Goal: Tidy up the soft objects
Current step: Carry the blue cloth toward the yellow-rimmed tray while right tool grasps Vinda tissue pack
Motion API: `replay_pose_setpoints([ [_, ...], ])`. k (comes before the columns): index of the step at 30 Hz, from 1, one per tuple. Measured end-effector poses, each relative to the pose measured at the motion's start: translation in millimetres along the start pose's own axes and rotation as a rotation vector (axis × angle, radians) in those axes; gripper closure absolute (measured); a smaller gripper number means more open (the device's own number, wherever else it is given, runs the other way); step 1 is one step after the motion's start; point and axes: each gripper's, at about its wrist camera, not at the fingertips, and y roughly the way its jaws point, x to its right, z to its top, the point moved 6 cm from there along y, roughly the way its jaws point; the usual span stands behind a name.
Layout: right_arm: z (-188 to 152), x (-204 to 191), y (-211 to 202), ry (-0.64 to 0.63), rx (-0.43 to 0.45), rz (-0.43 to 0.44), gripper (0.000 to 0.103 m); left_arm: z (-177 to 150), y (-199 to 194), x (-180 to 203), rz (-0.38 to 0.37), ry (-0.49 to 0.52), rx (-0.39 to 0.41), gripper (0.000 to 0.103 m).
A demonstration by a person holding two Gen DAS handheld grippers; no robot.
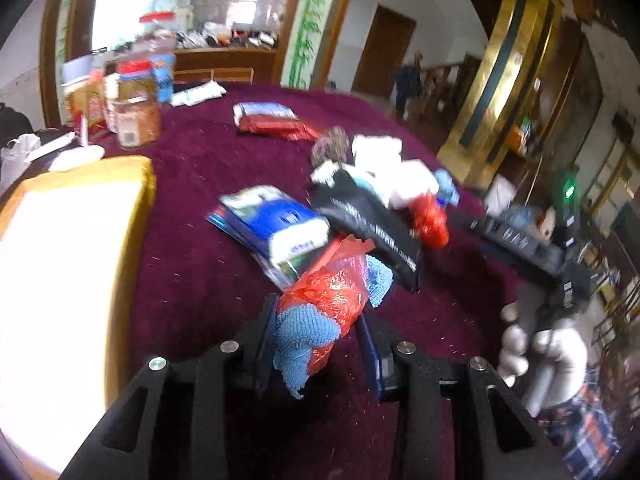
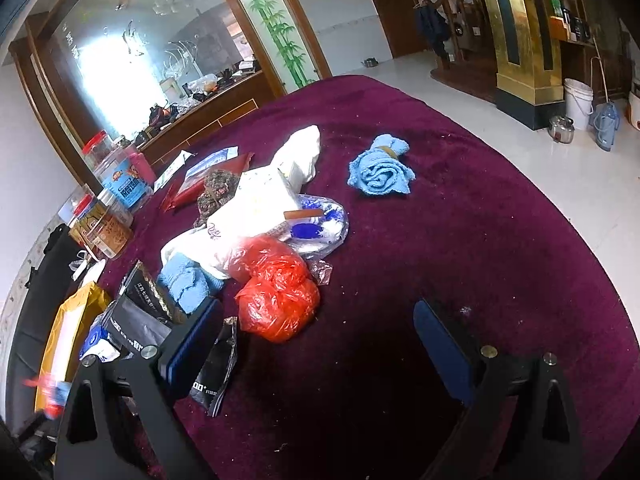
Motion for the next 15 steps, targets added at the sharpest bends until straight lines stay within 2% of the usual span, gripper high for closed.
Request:
replay_pose_setpoints([
  [3, -0.4, -4.6, -1.2, -0.026, 0.001, -0.003, 0.007, 1.4, -20.6, -10.8, 0.003, -0.02, 0.028, 0.064],
  [6, -3.6, -28.5, -20.8, -0.102, 0.021, 0.007, 0.007, -2.7, -34.1, -23.9, 0.012, -0.033, 0.039, 0.064],
  [8, -8.4, -59.1, -38.3, -0.161, 0.028, 0.079, 0.007, -7.1, -39.5, -33.4, 0.018, -0.047, 0.041, 0.064],
  [10, -16.0, -98.1, -45.5, -0.255, -0.003, 0.155, 0.007, -10.8, -42.6, -43.4, 0.01, -0.07, 0.043, 0.064],
  [15, -37.6, -186.2, -27.1, -0.419, -0.184, 0.342, 0.007, -17.8, -50.7, -65.5, 0.002, -0.134, 0.055, 0.064],
])
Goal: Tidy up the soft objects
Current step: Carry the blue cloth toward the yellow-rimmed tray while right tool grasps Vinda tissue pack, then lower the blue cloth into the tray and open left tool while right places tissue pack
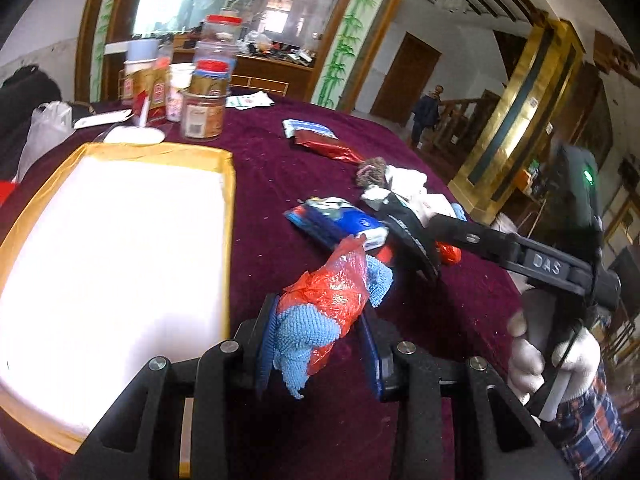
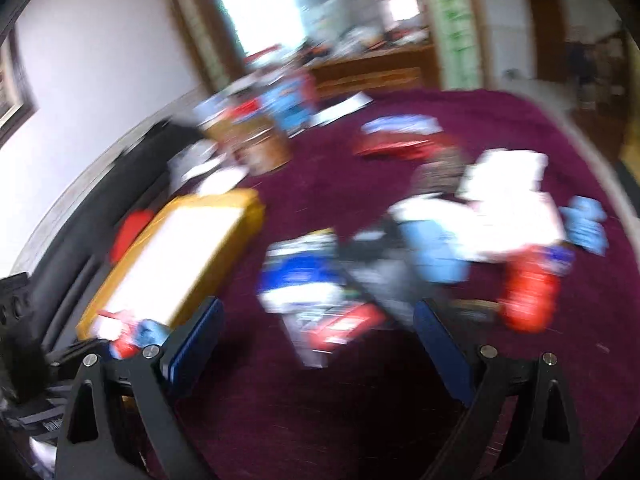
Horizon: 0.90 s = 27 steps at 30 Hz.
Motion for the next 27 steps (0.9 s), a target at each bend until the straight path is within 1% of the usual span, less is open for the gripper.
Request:
replay_pose_setpoints([
  [3, 14.4, -25.1, 33.6, -0.071, -0.077, -0.019, 0.008, -1.2, -10.6, -14.2, 0.008, -0.023, 0.015, 0.064],
  [4, 19.4, -30.5, 46.5, -0.084, -0.106, -0.041, 0.009, -1.6, -14.8, -19.4, 0.01, -0.033, 0.021, 0.064],
  [7, 27.9, -33.9, 75.4, -0.097, -0.181, -0.094, 0.009, -2.1, -24.8, -35.9, 0.019, -0.066, 0.034, 0.064],
  [8, 28.6, -31.8, 84.0, -0.101, -0.207, -0.121, 0.012, -3.1, -27.5, -39.9, 0.02, -0.075, 0.038, 0.064],
  [9, 27.2, -31.9, 94.0, -0.111, -0.239, -0.154, 0.016, -3.6, -29.9, -45.1, 0.021, -0.085, 0.041, 0.064],
  [10, 25.7, -27.7, 99.8, -0.112, -0.267, -0.174, 0.031, -4.1, -31.8, -50.0, 0.021, -0.094, 0.045, 0.064],
  [11, 22.7, -25.7, 103.6, -0.105, -0.292, -0.195, 0.053, -4.3, -33.1, -53.9, 0.022, -0.102, 0.047, 0.064],
  [13, 15.5, -20.1, 105.4, -0.083, -0.325, -0.208, 0.051, -4.8, -35.8, -61.5, 0.018, -0.12, 0.052, 0.064],
  [14, 13.1, -16.3, 103.9, -0.088, -0.332, -0.243, 0.051, -4.6, -36.3, -65.9, 0.016, -0.129, 0.053, 0.064],
  [16, 11.0, -12.1, 102.8, -0.089, -0.328, -0.259, 0.051, -4.1, -36.1, -71.5, 0.013, -0.141, 0.055, 0.064],
  [18, 11.3, -7.4, 99.8, -0.061, -0.312, -0.24, 0.052, -4.2, -36.6, -75.7, 0.008, -0.155, 0.059, 0.064],
  [23, 24.7, -14.9, 77.9, -0.041, -0.221, -0.193, 0.053, -2.5, -36.2, -84.0, -0.015, -0.187, 0.059, 0.064],
  [24, 29.1, -18.9, 73.2, -0.039, -0.2, -0.178, 0.053, 0.3, -36.3, -86.8, -0.026, -0.2, 0.054, 0.064],
  [27, 44.2, -39.2, 61.4, -0.008, -0.163, -0.067, 0.052, 17.2, -35.4, -94.7, -0.038, -0.22, 0.048, 0.064],
])
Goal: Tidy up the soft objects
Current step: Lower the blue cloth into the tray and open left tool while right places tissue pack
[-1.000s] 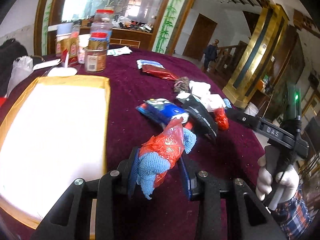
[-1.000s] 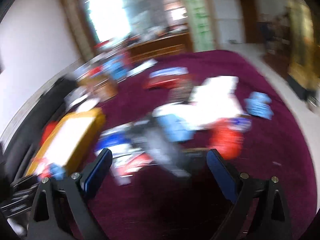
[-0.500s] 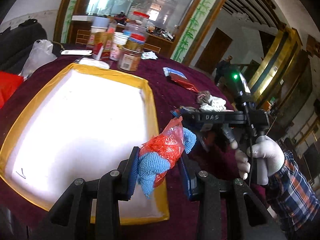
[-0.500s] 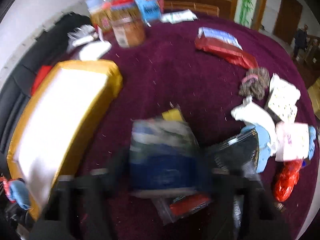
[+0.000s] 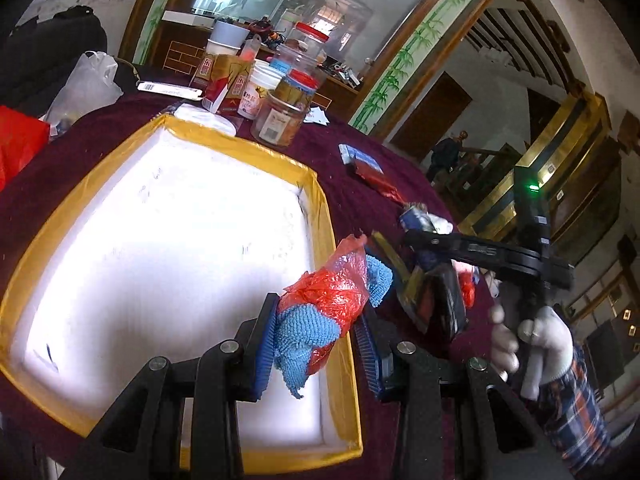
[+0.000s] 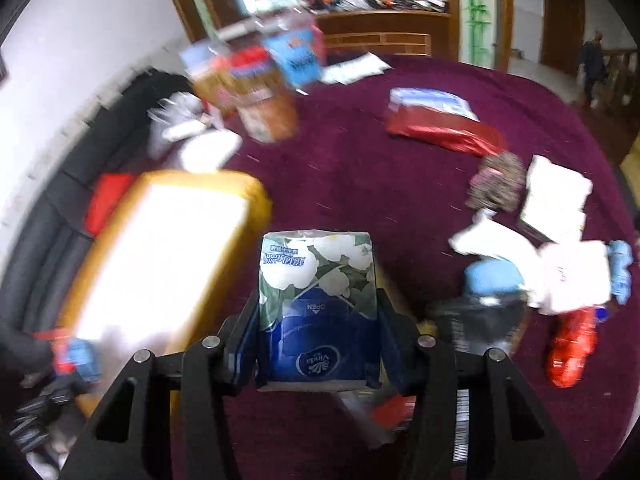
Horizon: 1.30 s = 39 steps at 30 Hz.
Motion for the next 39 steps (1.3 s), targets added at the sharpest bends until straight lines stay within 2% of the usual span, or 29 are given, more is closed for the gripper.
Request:
replay_pose_setpoints([
  [2, 9.6, -20.3, -2.8, 0.017, -0.002, 0.112, 0.052, 13.0, 3.7, -2.9, 0.001, -0.016, -0.009, 0.064],
  [4, 16.7, -40.3, 4.0, 0.025, -0.021, 0.178, 0.052, 31.4, 12.7, -7.8, 0.004, -0.034, -0.021, 0.064],
  [8, 33.1, -68.6, 34.1, 0.037, -0.048, 0.213, 0.052, 63.6, 38.5, -25.0, 0.038, -0.078, -0.033, 0.064],
  [9, 36.2, -71.6, 41.6, 0.054, -0.056, 0.225, 0.052, 70.7, 50.2, -35.3, 0.038, -0.122, -0.053, 0.064],
  [13, 50.0, -75.0, 73.7, 0.106, -0.071, 0.219, 0.052, 80.7, 85.7, -62.5, 0.053, -0.216, -0.115, 0.063],
  [15, 52.8, -76.4, 85.5, 0.121, -0.085, 0.214, 0.052, 82.2, 100.1, -69.9, 0.076, -0.232, -0.125, 0.059],
  [17, 53.4, -79.8, 94.8, 0.111, -0.088, 0.196, 0.051, 82.4, 108.6, -76.2, 0.085, -0.259, -0.134, 0.05],
  [20, 54.1, -78.4, 101.7, 0.114, -0.082, 0.158, 0.047, 82.3, 111.8, -82.0, 0.07, -0.3, -0.128, 0.045],
  [23, 54.8, -75.7, 97.4, 0.117, -0.07, 0.164, 0.045, 81.7, 111.8, -85.0, 0.03, -0.336, -0.135, 0.034],
  [24, 55.1, -74.6, 95.1, 0.111, -0.062, 0.159, 0.045, 81.9, 110.0, -84.7, 0.021, -0.339, -0.134, 0.033],
  [26, 55.3, -70.4, 87.8, 0.098, -0.043, 0.141, 0.039, 83.5, 104.0, -82.4, 0.032, -0.325, -0.115, 0.033],
  [30, 51.0, -54.4, 54.7, 0.084, 0.025, 0.139, 0.039, 87.4, 81.2, -66.5, 0.04, -0.284, -0.055, 0.033],
  [32, 46.0, -42.2, 24.8, 0.051, 0.1, 0.112, 0.039, 88.1, 66.4, -51.5, 0.062, -0.231, -0.015, 0.033],
  [33, 42.5, -34.8, 9.0, 0.033, 0.143, 0.089, 0.037, 87.6, 57.8, -39.7, 0.069, -0.195, 0.009, 0.033],
  [34, 36.5, -22.6, -10.3, 0.015, 0.198, 0.051, 0.031, 86.3, 50.1, -26.8, 0.07, -0.157, 0.031, 0.032],
  [35, 31.9, -12.0, -23.3, 0.01, 0.236, 0.025, 0.023, 84.3, 44.5, -14.0, 0.069, -0.122, 0.047, 0.027],
  [37, 18.5, 19.5, -48.8, 0.028, 0.305, -0.036, 0.02, 76.6, 38.1, 15.6, 0.063, -0.048, 0.064, 0.021],
  [39, 5.5, 49.6, -62.4, 0.064, 0.326, -0.075, 0.02, 65.0, 40.0, 42.7, 0.046, 0.007, 0.06, 0.02],
])
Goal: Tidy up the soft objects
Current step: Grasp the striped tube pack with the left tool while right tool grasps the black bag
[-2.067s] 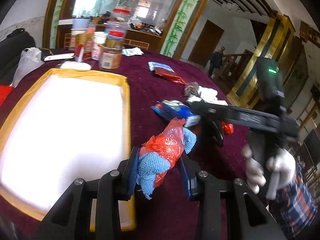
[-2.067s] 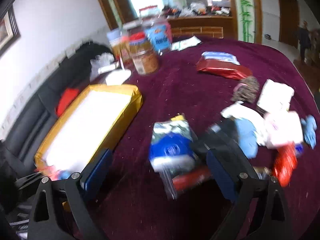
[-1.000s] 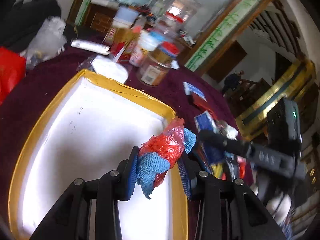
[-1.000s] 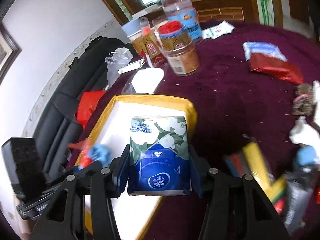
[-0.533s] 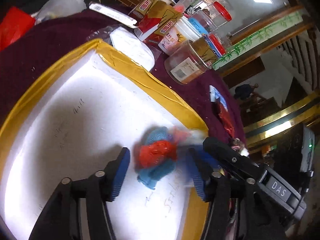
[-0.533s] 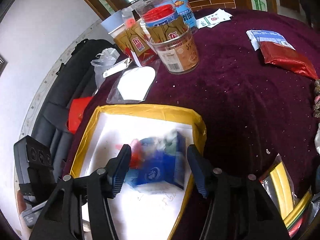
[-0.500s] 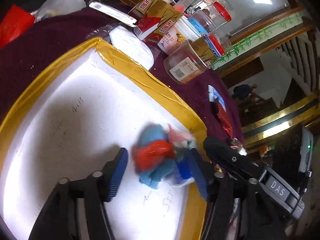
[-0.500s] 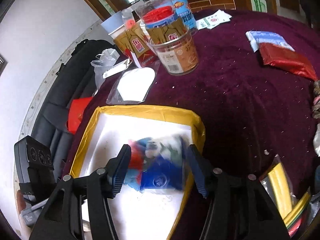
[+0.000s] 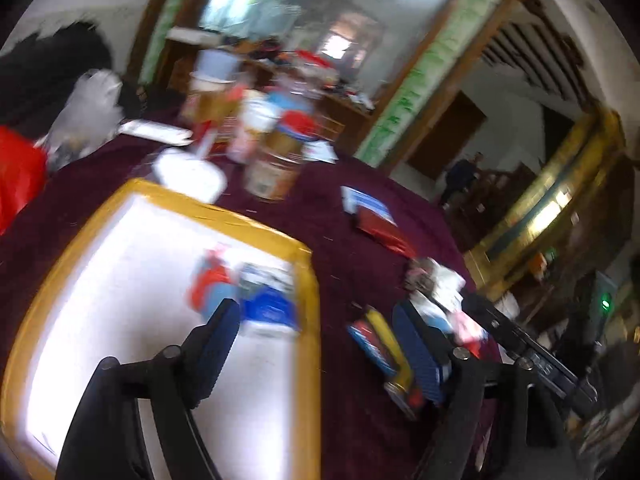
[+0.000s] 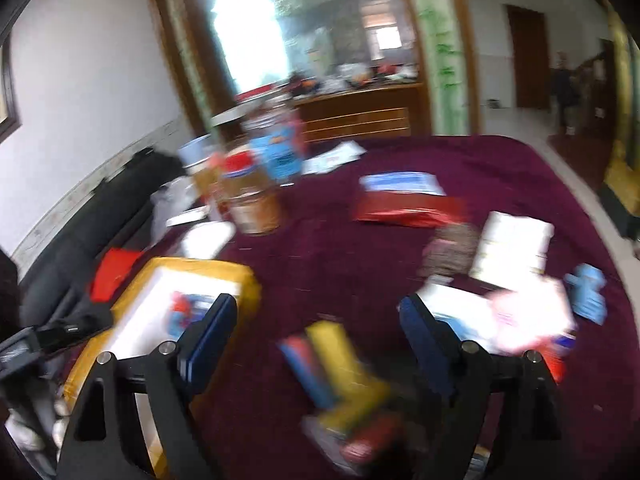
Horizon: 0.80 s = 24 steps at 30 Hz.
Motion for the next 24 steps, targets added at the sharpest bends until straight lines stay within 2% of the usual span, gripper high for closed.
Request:
replay_pose_setpoints([
  [4, -25.6, 69.1, -14.8, 0.115, 0.001, -0.061, 0.02, -36.3, 25.0, 45.8, -0.052, 0.069, -0.083, 0.02],
  [8, -48.6, 110.8, -20.1, 0.186, 0.025, -0.093, 0.02, -74.7, 57.0, 73.7, -0.033, 0.135, -0.179, 0.02],
  [11, -62.3, 122.9, -15.8, 0.206, 0.016, -0.063, 0.02, -92.9, 78.9, 91.9, 0.02, 0.228, -0.222, 0.02],
  [15, -68.5, 107.4, -1.5, 0.18, -0.037, 0.031, 0.02, -105.4, 97.1, 107.7, 0.09, 0.343, -0.238, 0.02],
  [19, -75.0, 79.4, 18.7, 0.067, -0.111, 0.041, 0.021, -109.4, 103.0, 110.0, 0.109, 0.365, -0.24, 0.02],
  [22, -79.5, 69.4, 24.7, 0.022, -0.127, 0.032, 0.021, -109.9, 105.5, 106.8, 0.133, 0.381, -0.246, 0.02],
  [24, -81.2, 69.7, 25.3, 0.014, -0.131, 0.022, 0.036, -110.7, 106.5, 106.0, 0.141, 0.391, -0.25, 0.02],
])
